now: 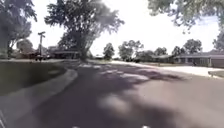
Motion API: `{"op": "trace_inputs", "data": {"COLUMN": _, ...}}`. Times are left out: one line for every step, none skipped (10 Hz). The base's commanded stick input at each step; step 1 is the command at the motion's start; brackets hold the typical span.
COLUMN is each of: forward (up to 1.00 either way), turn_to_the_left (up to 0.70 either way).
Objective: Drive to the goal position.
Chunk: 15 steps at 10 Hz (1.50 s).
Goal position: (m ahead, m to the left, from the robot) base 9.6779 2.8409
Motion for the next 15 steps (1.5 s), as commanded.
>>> {"op": "trace_inputs", "data": {"forward": 1.0, "turn_to_the_left": 0.0}}
{"op": "trace_inputs", "data": {"forward": 1.0, "turn_to_the_left": 0.0}}
{"op": "trace_inputs", "data": {"forward": 1.0, "turn_to_the_left": 0.0}}
{"op": "trace_inputs", "data": {"forward": 1.0, "turn_to_the_left": 0.0}}
{"op": "trace_inputs", "data": {"forward": 1.0, "turn_to_the_left": 0.0}}
{"op": "trace_inputs", "data": {"forward": 1.0, "turn_to_the_left": 0.0}}
{"op": "trace_inputs", "data": {"forward": 1.0, "turn_to_the_left": 0.0}}
{"op": "trace_inputs", "data": {"forward": 1.0, "turn_to_the_left": 0.0}}
{"op": "trace_inputs", "data": {"forward": 1.0, "turn_to_the_left": 0.0}}
{"op": "trace_inputs", "data": {"forward": 1.0, "turn_to_the_left": 0.0}}
{"op": "trace_inputs", "data": {"forward": 1.0, "turn_to_the_left": 0.0}}
{"op": "trace_inputs", "data": {"forward": 1.0, "turn_to_the_left": 0.0}}
{"op": "trace_inputs", "data": {"forward": 1.0, "turn_to_the_left": 0.0}}
{"op": "trace_inputs", "data": {"forward": 1.0, "turn_to_the_left": 0.0}}
{"op": "trace_inputs", "data": {"forward": 1.0, "turn_to_the_left": 0.0}}
